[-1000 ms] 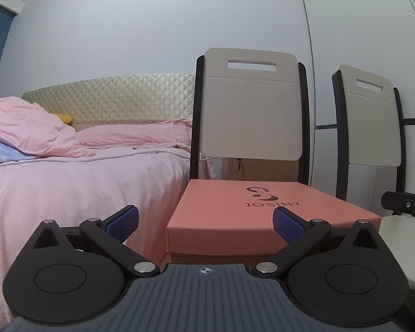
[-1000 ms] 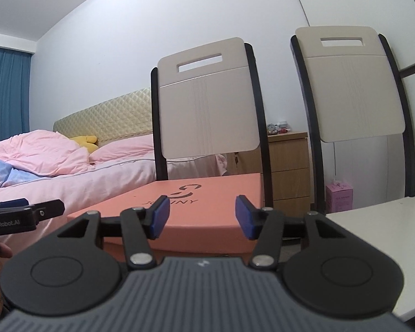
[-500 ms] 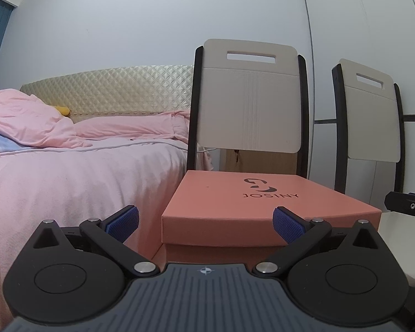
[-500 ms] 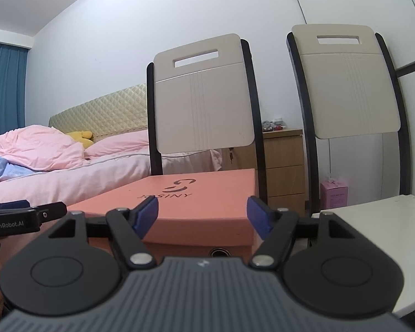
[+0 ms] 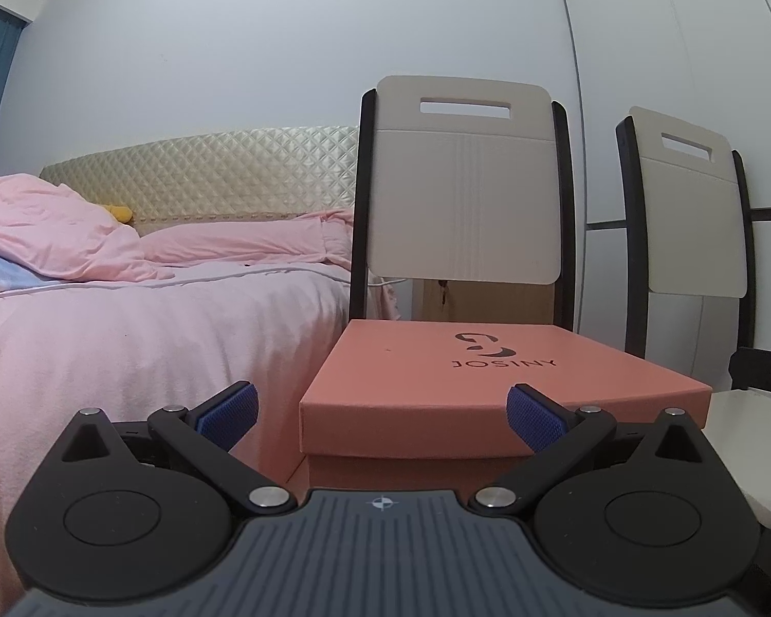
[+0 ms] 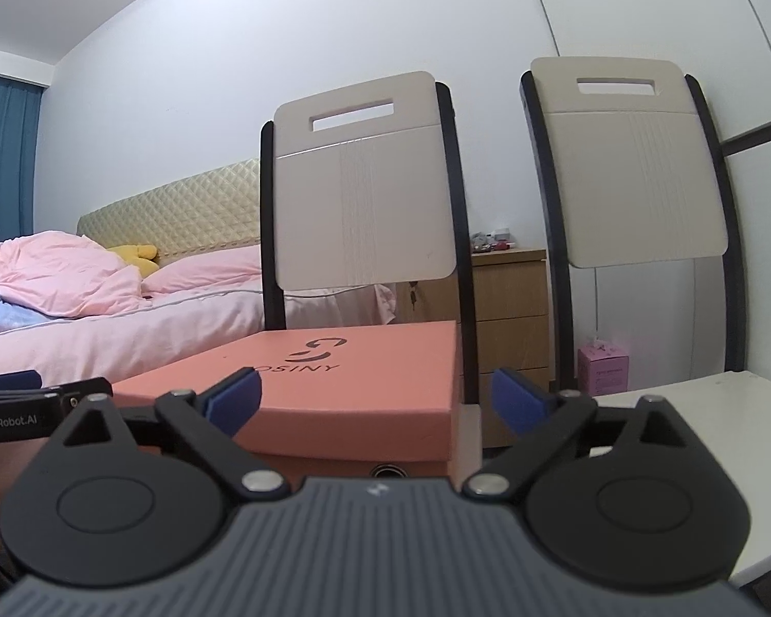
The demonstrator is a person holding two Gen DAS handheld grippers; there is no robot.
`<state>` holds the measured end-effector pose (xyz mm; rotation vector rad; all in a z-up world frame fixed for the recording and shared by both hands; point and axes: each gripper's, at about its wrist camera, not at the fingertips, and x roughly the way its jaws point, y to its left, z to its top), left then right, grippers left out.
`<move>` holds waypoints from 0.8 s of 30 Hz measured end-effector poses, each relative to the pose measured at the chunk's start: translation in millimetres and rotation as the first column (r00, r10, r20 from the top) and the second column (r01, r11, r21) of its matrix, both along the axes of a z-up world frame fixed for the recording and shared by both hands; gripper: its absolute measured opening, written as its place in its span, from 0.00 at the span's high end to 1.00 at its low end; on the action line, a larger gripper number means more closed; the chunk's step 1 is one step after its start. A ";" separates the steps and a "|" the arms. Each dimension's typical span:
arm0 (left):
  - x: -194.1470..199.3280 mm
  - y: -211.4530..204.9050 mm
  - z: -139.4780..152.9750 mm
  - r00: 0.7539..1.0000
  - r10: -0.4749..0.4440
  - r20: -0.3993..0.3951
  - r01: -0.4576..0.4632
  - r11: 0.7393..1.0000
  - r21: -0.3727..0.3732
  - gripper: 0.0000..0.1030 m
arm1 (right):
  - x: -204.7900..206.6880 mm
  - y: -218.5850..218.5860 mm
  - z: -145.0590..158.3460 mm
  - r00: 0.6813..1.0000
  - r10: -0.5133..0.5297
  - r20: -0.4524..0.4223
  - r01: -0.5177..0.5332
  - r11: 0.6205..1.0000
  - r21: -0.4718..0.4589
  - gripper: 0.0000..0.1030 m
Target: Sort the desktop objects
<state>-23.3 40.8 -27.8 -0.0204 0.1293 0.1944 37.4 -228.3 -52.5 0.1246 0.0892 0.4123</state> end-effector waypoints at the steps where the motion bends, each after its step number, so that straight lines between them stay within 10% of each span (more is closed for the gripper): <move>1: 0.0 -0.1 0.0 1.000 0.000 0.000 0.000 1.000 0.000 0.00 | -0.2 -0.3 0.1 1.000 -0.004 0.001 0.004 1.000 0.000 0.03; 24: 2.5 -2.4 -1.9 1.000 0.008 -0.011 -0.008 1.000 0.014 0.00 | 0.9 -0.9 -1.7 0.997 -0.073 -0.004 0.073 0.997 -0.031 0.00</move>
